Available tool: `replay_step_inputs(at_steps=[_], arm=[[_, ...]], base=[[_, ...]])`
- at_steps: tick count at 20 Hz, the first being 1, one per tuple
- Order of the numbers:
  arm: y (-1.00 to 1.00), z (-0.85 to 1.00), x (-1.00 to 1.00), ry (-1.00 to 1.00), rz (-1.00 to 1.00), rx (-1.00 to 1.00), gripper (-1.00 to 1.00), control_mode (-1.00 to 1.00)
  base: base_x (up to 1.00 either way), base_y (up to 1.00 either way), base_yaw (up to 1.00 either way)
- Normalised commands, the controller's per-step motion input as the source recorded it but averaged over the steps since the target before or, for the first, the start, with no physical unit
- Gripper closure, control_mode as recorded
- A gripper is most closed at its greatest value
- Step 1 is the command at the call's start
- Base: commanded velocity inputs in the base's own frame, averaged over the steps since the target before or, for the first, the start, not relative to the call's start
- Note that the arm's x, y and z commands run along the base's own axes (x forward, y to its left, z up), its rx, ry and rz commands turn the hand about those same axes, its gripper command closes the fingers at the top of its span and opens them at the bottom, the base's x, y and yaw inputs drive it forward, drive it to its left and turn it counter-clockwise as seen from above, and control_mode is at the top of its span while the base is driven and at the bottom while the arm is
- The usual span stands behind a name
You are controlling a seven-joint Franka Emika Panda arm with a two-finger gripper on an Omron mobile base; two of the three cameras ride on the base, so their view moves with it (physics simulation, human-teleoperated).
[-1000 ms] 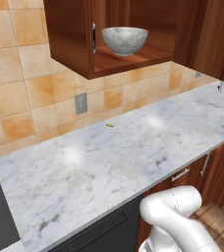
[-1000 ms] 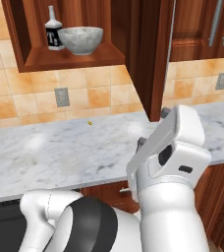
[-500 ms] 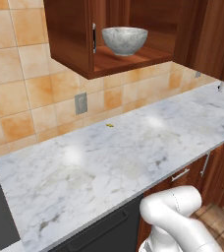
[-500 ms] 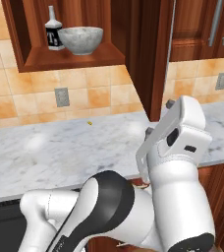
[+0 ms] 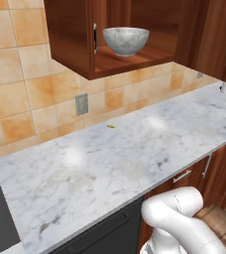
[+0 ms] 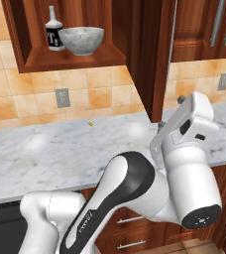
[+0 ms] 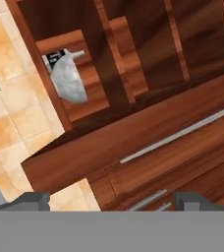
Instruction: Pick the mug and place it in the sink. Pick the bowl and place it in the open cabinet and then close the cabinet.
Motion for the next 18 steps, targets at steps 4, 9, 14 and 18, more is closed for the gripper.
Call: replay_step_inputs(at_steps=[4, 9, 14, 18], arm=[[-0.61, -0.07, 0.33, -0.08, 0.0, 0.0, -1.0, -1.0], [-0.21, -0.03, 0.38, -0.11, 0.0, -0.03, -1.0, -1.0], [0.0, 0.0, 0.1, -0.17, 0.0, -0.1, -1.0, -1.0], [0.0, 0.0, 0.0, -0.18, 0.01, -0.12, -1.0, -1.0]], base=[[0.0, 0.0, 0.0], [0.0, 0.0, 0.0], [0.0, 0.0, 0.0], [0.0, 0.0, 0.0]])
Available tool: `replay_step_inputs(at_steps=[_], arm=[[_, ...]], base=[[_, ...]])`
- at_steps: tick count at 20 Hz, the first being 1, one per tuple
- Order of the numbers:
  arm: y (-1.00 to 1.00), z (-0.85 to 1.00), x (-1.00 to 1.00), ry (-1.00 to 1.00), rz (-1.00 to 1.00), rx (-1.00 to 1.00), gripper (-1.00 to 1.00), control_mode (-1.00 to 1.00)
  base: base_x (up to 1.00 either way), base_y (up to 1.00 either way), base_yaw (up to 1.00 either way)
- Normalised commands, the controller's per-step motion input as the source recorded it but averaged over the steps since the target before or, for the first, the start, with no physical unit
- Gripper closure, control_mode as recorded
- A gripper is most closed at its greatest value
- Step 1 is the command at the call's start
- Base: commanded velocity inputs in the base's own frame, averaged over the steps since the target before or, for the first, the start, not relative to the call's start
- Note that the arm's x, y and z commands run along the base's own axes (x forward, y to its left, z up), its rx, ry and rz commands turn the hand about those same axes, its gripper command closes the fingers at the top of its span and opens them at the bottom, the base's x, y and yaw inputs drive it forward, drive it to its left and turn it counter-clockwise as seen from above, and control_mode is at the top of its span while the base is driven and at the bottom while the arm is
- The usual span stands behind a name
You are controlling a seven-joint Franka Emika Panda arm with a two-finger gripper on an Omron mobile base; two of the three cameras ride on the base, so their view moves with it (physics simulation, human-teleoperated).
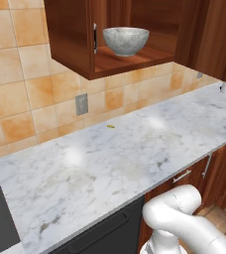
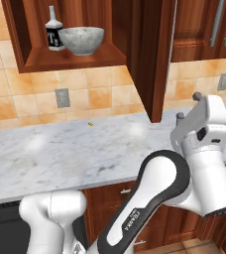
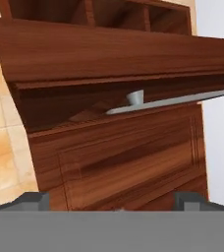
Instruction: Pick the mug and place it in the sink. Pick the bowl and place it in the open cabinet and then close the cabinet.
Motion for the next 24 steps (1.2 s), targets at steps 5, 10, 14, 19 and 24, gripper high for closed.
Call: replay_step_inputs(at_steps=[5, 10, 14, 19, 24], arm=[[0.07, 0.05, 0.0, -0.13, 0.04, -0.14, -1.0, -1.0], [0.06, 0.1, 0.0, -0.06, 0.03, -0.13, -1.0, -1.0], [0.01, 0.16, 0.07, -0.01, 0.0, -0.08, -1.0, -1.0], [0.12, 0.07, 0.06, 0.0, 0.0, -0.03, -1.0, -1.0], [0.34, 0.0, 0.12, 0.02, 0.02, 0.0, -1.0, -1.0]], base=[[0.0, 0.0, 0.0], [0.0, 0.0, 0.0], [0.0, 0.0, 0.0], [0.0, 0.0, 0.0], [0.0, 0.0, 0.0]])
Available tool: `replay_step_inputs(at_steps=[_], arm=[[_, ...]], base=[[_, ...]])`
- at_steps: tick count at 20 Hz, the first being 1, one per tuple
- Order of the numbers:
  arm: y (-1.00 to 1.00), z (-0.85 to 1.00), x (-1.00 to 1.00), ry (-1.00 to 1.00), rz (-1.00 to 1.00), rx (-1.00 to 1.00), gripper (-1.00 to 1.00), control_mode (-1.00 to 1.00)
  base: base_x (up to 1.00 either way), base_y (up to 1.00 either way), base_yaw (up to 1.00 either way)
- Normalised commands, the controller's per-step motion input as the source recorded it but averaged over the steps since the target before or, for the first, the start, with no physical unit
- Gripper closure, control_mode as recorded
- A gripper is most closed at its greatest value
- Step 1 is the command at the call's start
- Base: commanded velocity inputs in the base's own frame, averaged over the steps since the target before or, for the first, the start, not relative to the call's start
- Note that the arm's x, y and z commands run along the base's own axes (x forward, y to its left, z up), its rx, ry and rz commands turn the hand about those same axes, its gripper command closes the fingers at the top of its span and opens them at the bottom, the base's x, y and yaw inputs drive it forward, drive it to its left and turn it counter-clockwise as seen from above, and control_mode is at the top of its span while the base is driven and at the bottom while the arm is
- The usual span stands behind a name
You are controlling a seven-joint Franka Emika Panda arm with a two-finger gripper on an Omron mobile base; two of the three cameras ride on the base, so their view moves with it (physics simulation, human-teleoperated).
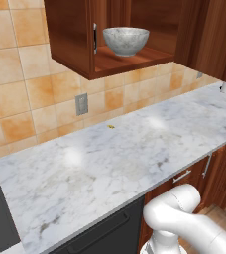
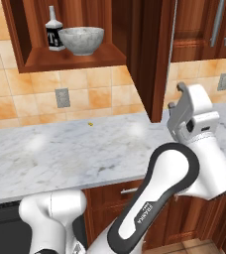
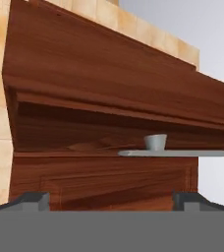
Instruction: Pick the mug and place it in the sink. Pick the bowl and place it in the open cabinet and then close the cabinet.
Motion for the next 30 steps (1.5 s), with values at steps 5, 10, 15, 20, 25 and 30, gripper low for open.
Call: replay_step_inputs(at_steps=[5, 10, 15, 20, 25, 30], arm=[[0.32, 0.0, 0.0, 0.01, 0.07, 0.0, -1.0, -1.0], [0.18, 0.11, -0.19, -0.01, 0.09, 0.0, -1.0, -1.0], [0.27, 0.18, -0.55, -0.11, 0.11, 0.0, -1.0, -1.0], [0.6, 0.06, -0.66, -0.25, 0.09, -0.16, -1.0, -1.0], [0.98, 0.0, -0.22, -0.2, 0.01, -0.35, -1.0, -1.0], [1.0, 0.29, 0.15, -0.04, -0.04, -0.37, -1.0, -1.0]], base=[[0.0, 0.0, 0.0], [0.0, 0.0, 0.0], [0.0, 0.0, 0.0], [0.0, 0.0, 0.0], [0.0, 0.0, 0.0], [0.0, 0.0, 0.0]])
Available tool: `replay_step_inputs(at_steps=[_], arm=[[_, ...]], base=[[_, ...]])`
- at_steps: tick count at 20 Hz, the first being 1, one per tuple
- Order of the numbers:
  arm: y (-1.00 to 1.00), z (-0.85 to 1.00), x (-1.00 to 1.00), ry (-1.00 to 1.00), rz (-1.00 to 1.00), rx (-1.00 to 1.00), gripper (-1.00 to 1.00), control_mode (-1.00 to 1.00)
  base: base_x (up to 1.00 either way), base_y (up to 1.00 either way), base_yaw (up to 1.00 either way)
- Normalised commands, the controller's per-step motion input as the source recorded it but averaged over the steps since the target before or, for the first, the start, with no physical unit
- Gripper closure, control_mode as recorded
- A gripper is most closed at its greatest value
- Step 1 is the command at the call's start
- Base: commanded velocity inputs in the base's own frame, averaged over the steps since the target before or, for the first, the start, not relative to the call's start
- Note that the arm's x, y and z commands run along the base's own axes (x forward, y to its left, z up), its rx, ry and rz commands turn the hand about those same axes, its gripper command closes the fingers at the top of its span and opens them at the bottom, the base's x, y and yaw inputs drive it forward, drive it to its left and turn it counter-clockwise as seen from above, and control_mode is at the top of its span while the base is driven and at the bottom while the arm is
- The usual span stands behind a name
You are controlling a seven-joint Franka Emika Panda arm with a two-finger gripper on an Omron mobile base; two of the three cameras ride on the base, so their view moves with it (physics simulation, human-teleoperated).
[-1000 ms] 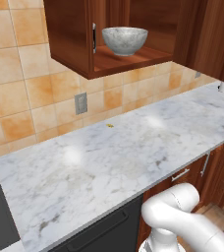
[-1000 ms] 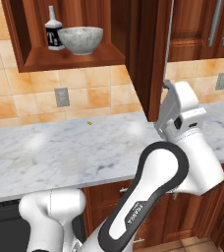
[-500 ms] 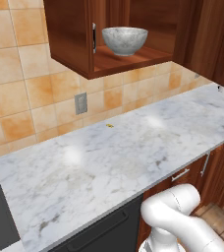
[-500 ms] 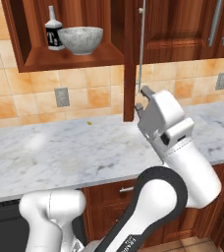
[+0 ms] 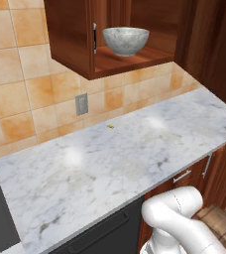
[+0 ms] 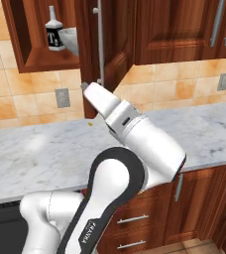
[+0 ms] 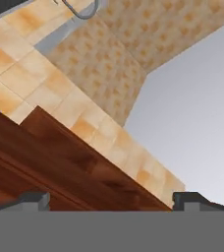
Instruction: Pick the mug and place it in the sink. Pick the bowl and place it in the open cabinet and then close the cabinet.
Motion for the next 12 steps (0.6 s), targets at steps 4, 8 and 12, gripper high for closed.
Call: replay_step_inputs(at_steps=[4, 8, 12], arm=[[1.0, 0.6, 0.33, 0.0, -0.12, -0.4, -1.0, -1.0], [1.0, 0.46, 0.14, 0.0, -0.12, -0.36, -1.0, -1.0], [1.0, 0.17, 0.0, 0.0, -0.13, -0.31, -1.0, -1.0]], base=[[0.0, 0.0, 0.0], [0.0, 0.0, 0.0], [0.0, 0.0, 0.0]])
